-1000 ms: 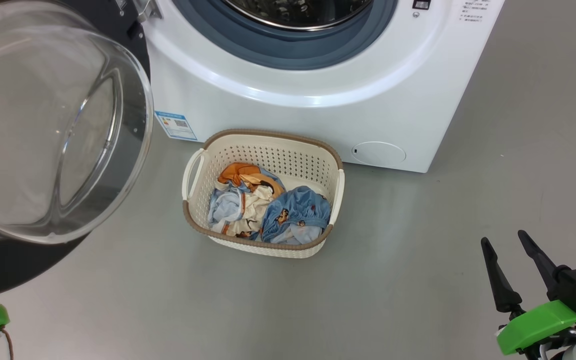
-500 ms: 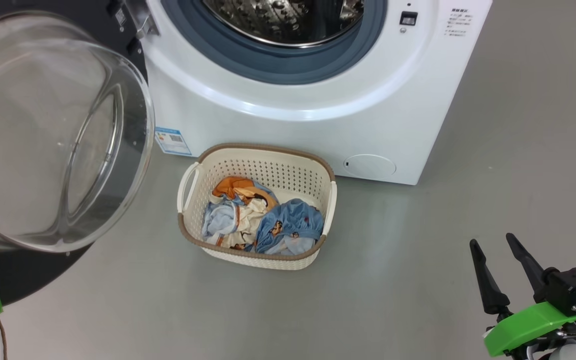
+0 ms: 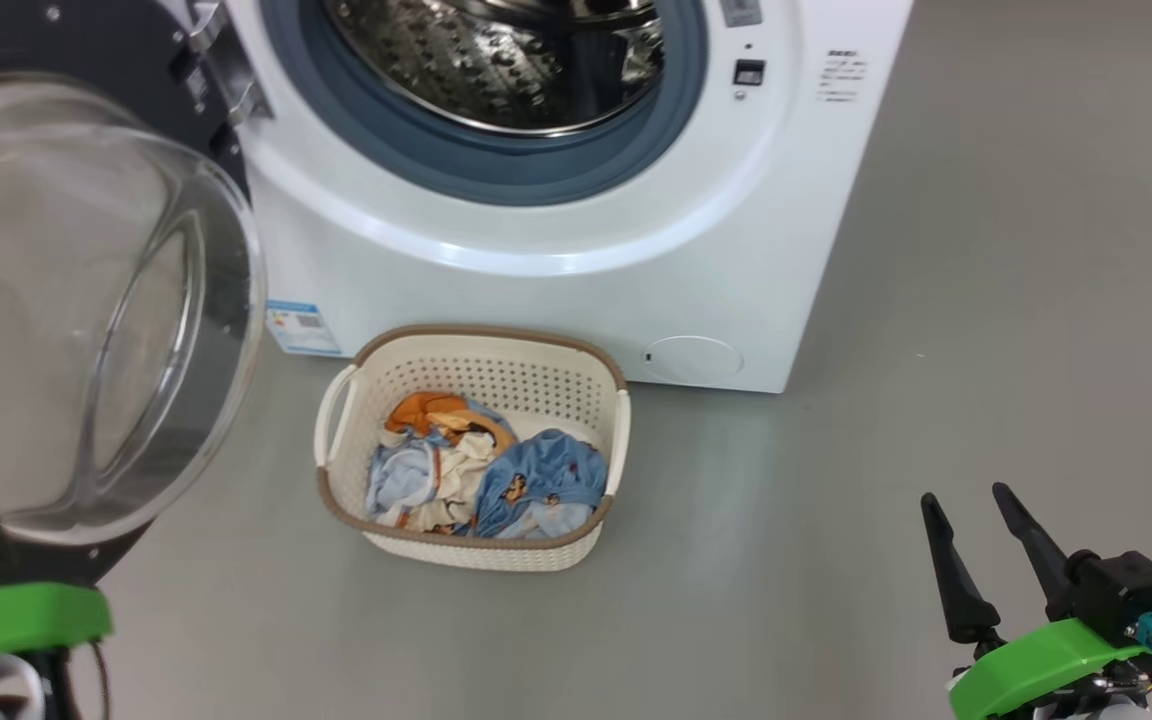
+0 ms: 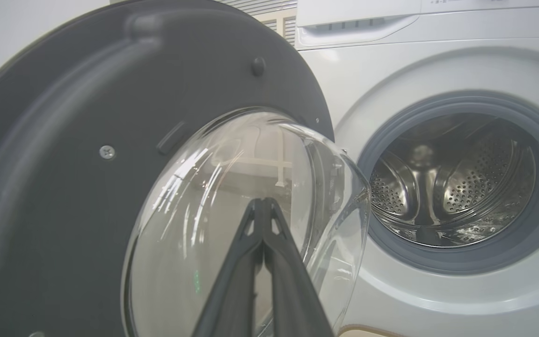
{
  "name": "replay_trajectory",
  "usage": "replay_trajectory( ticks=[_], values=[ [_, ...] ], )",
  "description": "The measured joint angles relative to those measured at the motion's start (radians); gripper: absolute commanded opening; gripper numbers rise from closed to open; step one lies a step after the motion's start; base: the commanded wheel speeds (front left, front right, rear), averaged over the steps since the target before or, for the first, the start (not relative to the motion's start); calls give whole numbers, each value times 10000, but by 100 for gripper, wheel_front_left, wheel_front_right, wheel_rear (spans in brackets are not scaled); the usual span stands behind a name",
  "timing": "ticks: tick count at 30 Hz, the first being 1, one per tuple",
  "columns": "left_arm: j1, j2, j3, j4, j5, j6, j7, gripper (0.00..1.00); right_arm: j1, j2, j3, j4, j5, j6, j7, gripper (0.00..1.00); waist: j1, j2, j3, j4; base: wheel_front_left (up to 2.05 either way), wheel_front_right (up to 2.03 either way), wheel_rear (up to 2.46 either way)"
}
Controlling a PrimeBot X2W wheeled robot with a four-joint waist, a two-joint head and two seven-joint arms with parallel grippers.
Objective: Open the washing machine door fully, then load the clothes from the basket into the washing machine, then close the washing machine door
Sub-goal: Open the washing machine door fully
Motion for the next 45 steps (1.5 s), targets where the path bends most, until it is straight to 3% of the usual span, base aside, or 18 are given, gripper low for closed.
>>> replay_trajectory(
  ticks=[11, 23, 25, 27, 29, 45],
  values=[
    [1738, -128, -1668, -1060, -6, 19, 0, 0, 76, 146, 75, -92, -4, 0, 0, 100, 0, 0, -179, -872, 0, 0, 0],
    [3368, -105, -2798, -1108, -293, 665, 2, 0, 111, 399, 65, -314, -19, 0, 0, 100, -1, 0, -459, -1915, 0, 0, 0],
    [3492, -96, -2874, -1127, -372, 759, 2, 37, 184, 418, 73, -376, -19, 0, 0, 100, -1, 0, -564, -2019, 0, 0, 0],
    [3597, -86, -2963, -1131, -403, 802, 2, 56, 314, 431, 75, -420, -19, 0, 0, 100, 0, 0, -659, -2104, 0, 0, 0],
    [3704, -77, -3032, -1166, -407, 817, 2, 100, 342, 441, 73, -468, -19, 0, 0, 100, 0, 0, -750, -2178, 0, 0, 0],
    [4341, -56, -2963, -1202, -568, 1429, 2, 100, 756, 430, 21, -1041, -109, 0, 0, 100, 0, 0, -1216, -2381, 0, 0, 0]
  ],
)
